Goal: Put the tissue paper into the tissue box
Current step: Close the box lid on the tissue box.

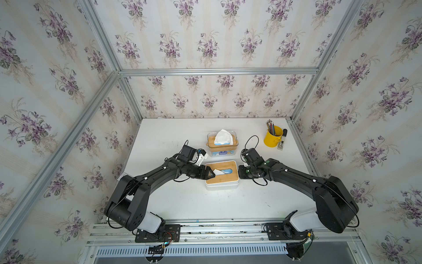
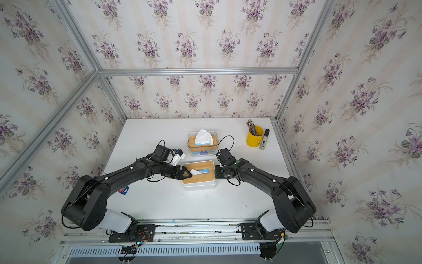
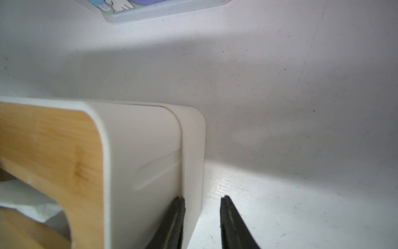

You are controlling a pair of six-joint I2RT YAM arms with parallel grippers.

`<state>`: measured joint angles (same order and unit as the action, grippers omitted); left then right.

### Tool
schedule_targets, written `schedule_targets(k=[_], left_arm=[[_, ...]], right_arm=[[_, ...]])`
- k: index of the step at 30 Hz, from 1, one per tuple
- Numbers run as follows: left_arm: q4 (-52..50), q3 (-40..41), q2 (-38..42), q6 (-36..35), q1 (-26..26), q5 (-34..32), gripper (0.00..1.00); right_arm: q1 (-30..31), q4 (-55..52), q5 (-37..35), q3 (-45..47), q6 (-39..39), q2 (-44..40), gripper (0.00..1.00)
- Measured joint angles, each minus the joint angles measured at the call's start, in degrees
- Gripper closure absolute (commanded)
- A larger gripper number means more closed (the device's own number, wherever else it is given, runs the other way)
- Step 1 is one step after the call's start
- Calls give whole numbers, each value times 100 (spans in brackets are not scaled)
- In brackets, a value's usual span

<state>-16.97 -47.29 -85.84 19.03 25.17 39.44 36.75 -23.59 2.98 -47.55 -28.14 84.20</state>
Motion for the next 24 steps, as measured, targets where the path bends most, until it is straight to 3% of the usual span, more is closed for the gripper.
schedule_targets(k=[19, 24], left_arm=[[-184, -153, -87, -46, 31, -131, 16], [-337, -332, 413, -216, 42, -575, 12]], right_arm=[[503, -20, -785, -70, 74, 11, 73], [518, -2, -804, -66, 109, -4, 73]])
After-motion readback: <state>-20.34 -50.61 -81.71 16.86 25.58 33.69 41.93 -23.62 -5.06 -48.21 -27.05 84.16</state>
